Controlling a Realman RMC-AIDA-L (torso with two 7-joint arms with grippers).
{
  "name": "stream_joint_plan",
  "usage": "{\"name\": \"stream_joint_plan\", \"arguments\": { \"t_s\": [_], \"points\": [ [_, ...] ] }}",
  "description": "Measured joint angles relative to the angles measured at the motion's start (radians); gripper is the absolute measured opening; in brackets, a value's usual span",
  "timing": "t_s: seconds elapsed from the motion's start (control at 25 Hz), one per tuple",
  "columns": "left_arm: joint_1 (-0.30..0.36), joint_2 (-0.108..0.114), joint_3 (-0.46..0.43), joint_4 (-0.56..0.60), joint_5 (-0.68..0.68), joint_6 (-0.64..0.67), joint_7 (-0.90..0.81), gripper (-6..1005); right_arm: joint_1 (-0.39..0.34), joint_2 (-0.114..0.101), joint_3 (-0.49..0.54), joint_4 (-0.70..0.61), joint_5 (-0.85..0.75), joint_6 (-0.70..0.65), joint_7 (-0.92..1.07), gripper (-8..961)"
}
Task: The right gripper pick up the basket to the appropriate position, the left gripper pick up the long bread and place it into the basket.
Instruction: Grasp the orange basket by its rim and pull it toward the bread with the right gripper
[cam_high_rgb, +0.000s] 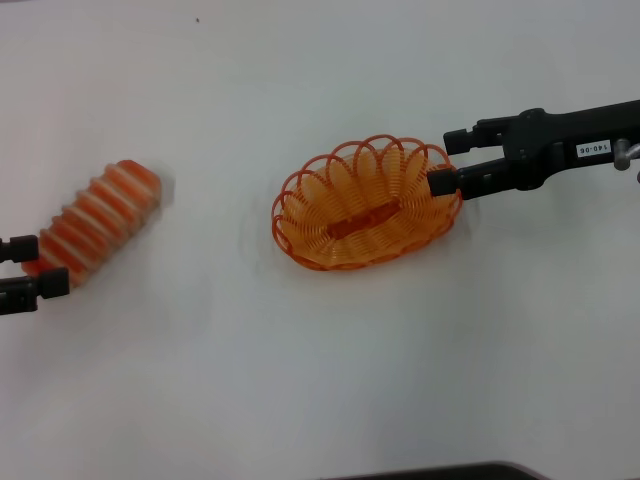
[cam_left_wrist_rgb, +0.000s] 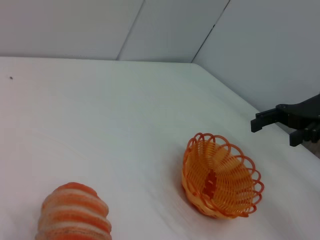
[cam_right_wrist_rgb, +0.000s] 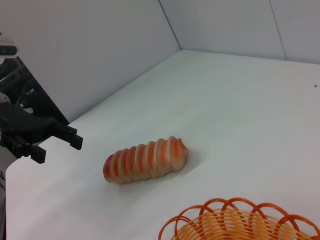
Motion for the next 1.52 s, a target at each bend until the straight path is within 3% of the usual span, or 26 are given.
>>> {"name": "stream_joint_plan", "arguments": {
  "t_s": [0.64,0.8,0.96,1.24,1.52],
  "points": [
    [0.005,-0.001,0.0,0.025,0.0,0.0,-0.013,853,0.0,-0.001,-0.005,0.0,0.0,-0.014,0.007,914],
    [0.005,-0.002,0.0,0.026,0.0,0.001,-0.013,853,0.017,-0.014,0.002,-0.011,0.0,-0.047,0.047,912],
    [0.005,-0.002,0.0,0.026,0.0,0.006,-0.014,852,0.036,-0.026,0.0,-0.109,0.0,-0.088,0.148,913],
    [0.0,0.002,0.0,0.03,0.0,0.009,-0.014,851,0.142,-0.029,0.008,-0.314,-0.107,-0.149,0.452,913],
    [0.0,-0.004,0.0,0.04,0.0,0.0,-0.007,850,0.267,0.01,-0.011,-0.378,-0.431,-0.115,0.683,914]
  ]
}}
